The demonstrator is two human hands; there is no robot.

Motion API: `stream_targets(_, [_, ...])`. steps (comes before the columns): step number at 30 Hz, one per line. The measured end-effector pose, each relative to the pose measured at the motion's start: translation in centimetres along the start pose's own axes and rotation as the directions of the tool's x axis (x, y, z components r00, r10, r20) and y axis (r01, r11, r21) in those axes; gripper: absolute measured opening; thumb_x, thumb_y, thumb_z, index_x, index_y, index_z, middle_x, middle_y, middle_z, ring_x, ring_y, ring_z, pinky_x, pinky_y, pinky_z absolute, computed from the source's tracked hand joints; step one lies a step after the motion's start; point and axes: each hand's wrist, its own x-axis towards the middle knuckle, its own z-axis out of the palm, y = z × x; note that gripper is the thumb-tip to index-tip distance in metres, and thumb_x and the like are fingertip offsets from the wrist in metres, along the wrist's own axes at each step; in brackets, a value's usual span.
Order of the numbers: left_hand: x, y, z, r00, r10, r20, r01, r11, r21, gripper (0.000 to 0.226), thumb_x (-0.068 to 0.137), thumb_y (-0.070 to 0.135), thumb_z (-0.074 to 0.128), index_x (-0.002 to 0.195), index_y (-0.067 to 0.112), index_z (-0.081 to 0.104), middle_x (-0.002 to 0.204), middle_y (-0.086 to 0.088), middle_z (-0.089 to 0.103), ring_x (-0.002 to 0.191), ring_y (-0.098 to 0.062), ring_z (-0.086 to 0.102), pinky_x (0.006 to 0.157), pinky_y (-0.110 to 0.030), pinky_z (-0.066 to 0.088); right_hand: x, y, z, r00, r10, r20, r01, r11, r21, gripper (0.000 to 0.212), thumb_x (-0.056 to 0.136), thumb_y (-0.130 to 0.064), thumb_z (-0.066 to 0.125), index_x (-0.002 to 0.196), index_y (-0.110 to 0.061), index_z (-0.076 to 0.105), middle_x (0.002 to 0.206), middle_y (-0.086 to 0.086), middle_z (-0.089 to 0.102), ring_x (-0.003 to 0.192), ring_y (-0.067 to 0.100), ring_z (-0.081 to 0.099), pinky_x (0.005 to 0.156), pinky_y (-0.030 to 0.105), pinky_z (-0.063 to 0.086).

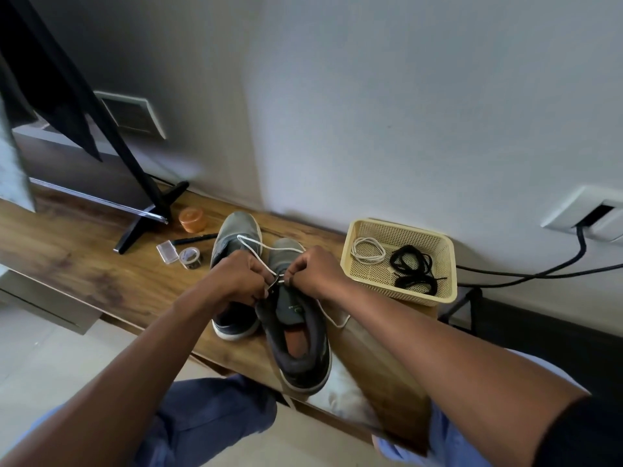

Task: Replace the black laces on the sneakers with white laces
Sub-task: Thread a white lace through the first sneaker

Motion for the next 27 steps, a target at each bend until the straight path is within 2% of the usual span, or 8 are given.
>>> stream_targets(2, [0.0, 0.1, 0.0, 1.0, -0.006, 0.013, 0.006, 1.0, 0.001, 0.03, 0.081, -0.018, 0.066, 0.091, 0.005, 0.082, 0.075, -0.014, 0.076, 0.067, -0.018, 0.068, 0.055, -0.026, 0.056, -0.1, 0.1, 0.0, 1.0, -0.007, -0.003, 0.007, 1.0, -0.016, 0.014, 0.081, -0.017, 0.07, 0.08, -0.02, 0.084, 0.072, -0.007, 0.073, 0.07, 0.006, 0.062, 0.067, 0.022, 0.044])
stream_targets(5, [0.0, 0.0, 0.0, 1.0, -0.012, 0.024, 0.012, 1.0, -0.014, 0.03, 0.083, -0.019, 0.064, 0.096, 0.001, 0.081, 0.087, -0.02, 0.078, 0.075, -0.022, 0.07, 0.063, -0.03, 0.06, -0.2, 0.2, 0.1, 1.0, -0.017, 0.005, 0.017, 0.999, -0.044, 0.015, 0.081, -0.017, 0.069, 0.081, -0.02, 0.084, 0.075, -0.007, 0.075, 0.074, 0.007, 0.064, 0.069, 0.022, 0.045])
stream_targets(9, [-0.1, 0.0, 0.2, 1.0, -0.01, 0.026, 0.01, 1.0, -0.004, 0.028, 0.083, -0.018, 0.066, 0.094, 0.003, 0.082, 0.081, -0.015, 0.077, 0.075, -0.022, 0.07, 0.063, -0.03, 0.059, -0.5, 0.5, 0.5, 1.0, -0.029, -0.007, 0.029, 0.998, -0.059, 0.015, 0.082, -0.018, 0.069, 0.08, -0.021, 0.084, 0.079, -0.007, 0.077, 0.081, 0.011, 0.07, 0.078, 0.029, 0.056])
stream_targets(12, [-0.1, 0.0, 0.2, 1.0, -0.013, 0.028, 0.013, 1.0, -0.004, 0.029, 0.083, -0.018, 0.065, 0.095, 0.003, 0.081, 0.079, -0.013, 0.076, 0.075, -0.021, 0.07, 0.059, -0.027, 0.058, -0.4, 0.6, 0.6, 1.0, -0.024, -0.02, 0.023, 0.999, -0.04, 0.013, 0.082, -0.02, 0.07, 0.081, -0.021, 0.083, 0.08, -0.006, 0.078, 0.083, 0.013, 0.072, 0.08, 0.032, 0.059])
stream_targets(17, [-0.1, 0.3, 0.2, 0.999, -0.018, 0.031, 0.019, 1.0, -0.002, 0.029, 0.084, -0.018, 0.064, 0.097, 0.002, 0.081, 0.083, -0.014, 0.076, 0.074, -0.018, 0.069, 0.055, -0.024, 0.057, -0.2, 0.7, 0.5, 0.999, 0.033, -0.04, -0.03, 0.998, 0.058, 0.011, 0.079, -0.018, 0.077, 0.072, -0.024, 0.082, 0.068, -0.01, 0.074, 0.079, 0.012, 0.072, 0.074, 0.031, 0.058])
stream_targets(22, [-0.3, 0.5, 0.2, 1.0, -0.019, 0.016, 0.018, 1.0, 0.014, 0.028, 0.083, -0.015, 0.066, 0.096, 0.005, 0.082, 0.082, -0.012, 0.076, 0.074, -0.018, 0.069, 0.052, -0.022, 0.055, 0.1, 0.9, 0.3, 1.0, 0.023, 0.005, -0.023, 0.998, 0.062, 0.017, 0.078, -0.017, 0.075, 0.067, -0.029, 0.081, 0.061, -0.017, 0.07, 0.06, -0.007, 0.062, 0.06, 0.02, 0.049])
stream_targets(27, [-0.6, 0.5, 0.3, 0.999, -0.028, 0.016, 0.028, 1.0, -0.004, 0.025, 0.084, -0.016, 0.067, 0.097, 0.002, 0.08, 0.086, -0.016, 0.074, 0.074, -0.02, 0.069, 0.048, -0.019, 0.055, -0.4, 0.8, 1.0, 0.999, -0.04, -0.026, 0.039, 0.998, -0.046, 0.012, 0.082, -0.023, 0.073, 0.073, -0.025, 0.08, 0.073, -0.009, 0.074, 0.078, 0.011, 0.07, 0.074, 0.028, 0.055])
